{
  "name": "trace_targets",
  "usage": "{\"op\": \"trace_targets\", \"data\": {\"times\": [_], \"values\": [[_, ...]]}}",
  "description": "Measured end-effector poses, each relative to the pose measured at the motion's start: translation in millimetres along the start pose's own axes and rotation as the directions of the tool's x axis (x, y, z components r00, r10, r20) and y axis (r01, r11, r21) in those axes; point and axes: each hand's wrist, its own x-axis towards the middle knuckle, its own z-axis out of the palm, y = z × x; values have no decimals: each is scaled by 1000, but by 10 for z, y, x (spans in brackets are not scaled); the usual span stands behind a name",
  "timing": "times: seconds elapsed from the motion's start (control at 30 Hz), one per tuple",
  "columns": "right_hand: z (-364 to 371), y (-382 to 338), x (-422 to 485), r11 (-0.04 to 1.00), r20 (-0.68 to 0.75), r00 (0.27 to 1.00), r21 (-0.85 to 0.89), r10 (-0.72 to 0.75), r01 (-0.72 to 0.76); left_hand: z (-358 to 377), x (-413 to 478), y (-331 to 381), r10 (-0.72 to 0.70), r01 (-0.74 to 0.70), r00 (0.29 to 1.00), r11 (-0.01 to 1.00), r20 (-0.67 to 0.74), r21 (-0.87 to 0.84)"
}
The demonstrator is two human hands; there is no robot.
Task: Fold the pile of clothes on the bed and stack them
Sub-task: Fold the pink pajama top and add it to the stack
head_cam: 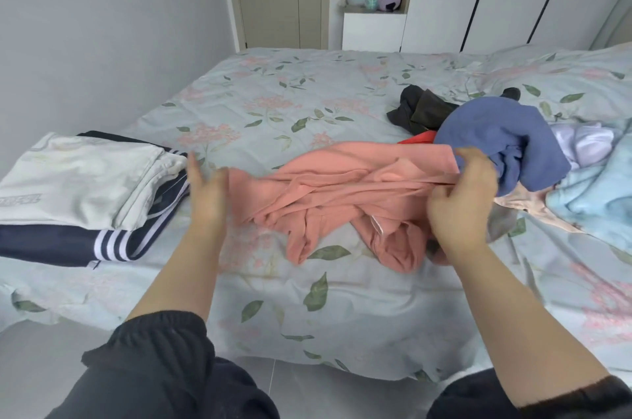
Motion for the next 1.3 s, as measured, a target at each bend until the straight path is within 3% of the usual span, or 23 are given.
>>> {"op": "trace_targets", "data": {"times": [0.07, 0.17, 0.2, 0.3, 0.4, 0.43, 0.47, 0.5, 0.57, 0.6, 0.63, 0.67, 0.73, 0.8, 0.87, 0.93, 0.97, 1.0, 1.03, 1.1, 1.13, 1.2, 1.3], "values": [[118, -101, -135, 979, 305, 943, -111, -131, 172, 148, -102, -70, 175, -228, 955, 950, 241, 213], [235, -158, -287, 936, 695, 704, -129, -151, 328, 312, -253, -268, 139, -481, 813, 708, 566, 517], [227, -174, -290, 947, 755, 638, -71, -154, 313, 342, -280, -305, 136, -535, 775, 662, 617, 525], [102, -262, -201, 992, 905, 411, 122, -105, -16, 389, -303, -346, 199, -592, 731, 660, 652, 463], [-73, -243, -123, 992, 985, 137, 90, -101, 83, 423, -312, -351, 169, -640, 680, 613, 714, 464], [-126, -220, -108, 989, 987, 67, 144, -147, 38, 445, -333, -356, 159, -645, 676, 599, 720, 474], [-156, -223, -93, 976, 977, 74, 205, -199, -79, 467, -360, -345, 149, -639, 688, 590, 711, 494], [-170, -239, -67, 938, 957, 196, 259, -215, -231, 485, -381, -321, 133, -610, 713, 602, 688, 516], [-122, -177, -16, 865, 767, 629, 397, -129, -306, 517, -376, -275, 79, -520, 751, 683, 655, 513], [-83, -142, 25, 917, 664, 743, 346, -88, -201, 539, -381, -238, 47, -461, 757, 746, 652, 481], [-41, -102, 14, 970, 642, 759, 235, -106, -64, 561, -401, -188, 11, -392, 758, 807, 652, 441], [4, -82, -50, 989, 709, 693, 137, -131, 46, 583, -438, -126, -25, -312, 761, 861, 648, 401], [34, -144, -161, 989, 801, 580, 112, -148, 98, 592, -514, -10, -72, -161, 785, 935, 615, 315], [13, -241, -158, 980, 782, 592, 171, -196, 100, 569, -580, 119, -139, 9, 796, 976, 589, 218], [-94, -383, -55, 978, 869, 459, 210, -184, -6, 509, -551, 300, -251, 199, 739, 968, 625, 153], [-261, -541, 66, 929, 946, 223, 286, -235, -235, 457, -489, 535, -293, 283, 674, 950, 679, 129], [-307, -600, 113, 872, 946, 202, 315, -255, -374, 474, -450, 647, -278, 300, 702, 950, 656, 82], [-317, -661, 158, 816, 933, 272, 343, -237, -466, 520, -384, 736, -245, 266, 781, 963, 575, 49], [-290, -708, 212, 794, 892, 417, 376, -172, -478, 566, -311, 812, -186, 170, 871, 982, 455, 77], [-200, -718, 333, 911, 620, 784, 313, 19, -270, 617, -202, 867, 19, -103, 968, 940, 251, 325], [-165, -681, 380, 959, 445, 892, 215, 74, -187, 611, -185, 852, 102, -203, 964, 878, 245, 433], [-94, -505, 377, 972, 320, 939, 148, 125, -180, 559, -205, 760, 166, -320, 937, 759, 307, 567], [32, -260, 186, 991, 308, 948, 77, 80, -109, 467, -368, 375, 89, -399, 895, 599, 437, 694]]}}
